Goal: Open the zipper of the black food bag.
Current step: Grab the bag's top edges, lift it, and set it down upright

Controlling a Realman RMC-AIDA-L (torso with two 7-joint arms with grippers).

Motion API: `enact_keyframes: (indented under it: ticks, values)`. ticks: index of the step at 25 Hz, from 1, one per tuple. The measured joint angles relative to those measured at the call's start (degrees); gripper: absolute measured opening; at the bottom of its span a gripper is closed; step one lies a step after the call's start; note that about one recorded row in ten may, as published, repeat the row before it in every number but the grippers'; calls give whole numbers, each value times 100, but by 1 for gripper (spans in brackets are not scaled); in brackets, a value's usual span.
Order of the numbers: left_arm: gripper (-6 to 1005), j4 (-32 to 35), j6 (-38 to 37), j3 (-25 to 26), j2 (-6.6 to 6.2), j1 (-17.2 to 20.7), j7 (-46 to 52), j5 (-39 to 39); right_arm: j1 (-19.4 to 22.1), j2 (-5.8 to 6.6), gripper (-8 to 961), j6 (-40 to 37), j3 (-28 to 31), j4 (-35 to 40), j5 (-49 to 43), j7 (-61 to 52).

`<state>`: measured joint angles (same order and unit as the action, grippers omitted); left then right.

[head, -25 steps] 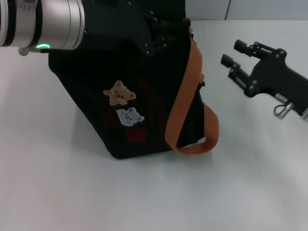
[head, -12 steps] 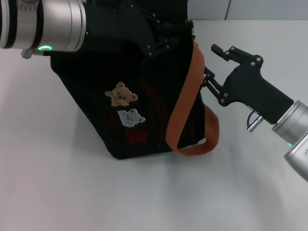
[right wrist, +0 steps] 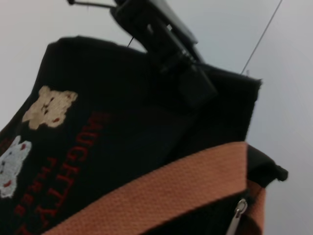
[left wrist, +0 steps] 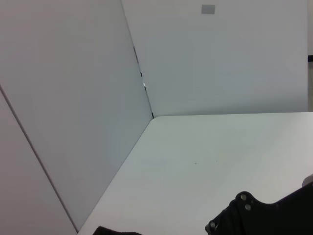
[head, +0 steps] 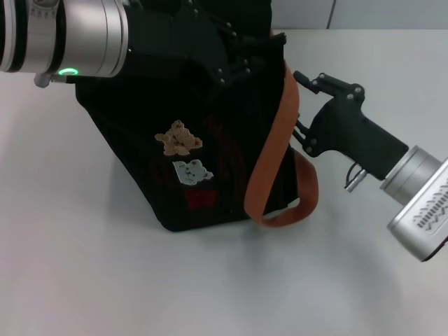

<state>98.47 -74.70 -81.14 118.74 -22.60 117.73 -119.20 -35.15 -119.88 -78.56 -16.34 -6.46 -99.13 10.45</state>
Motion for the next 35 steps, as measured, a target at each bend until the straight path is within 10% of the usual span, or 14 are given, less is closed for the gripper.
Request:
enact_keyframes:
  ticks: [35]
  values:
    - [191,-6,-11,-16,-1,-26,-50,0,-371,0,347,557,457,-488,-17,587]
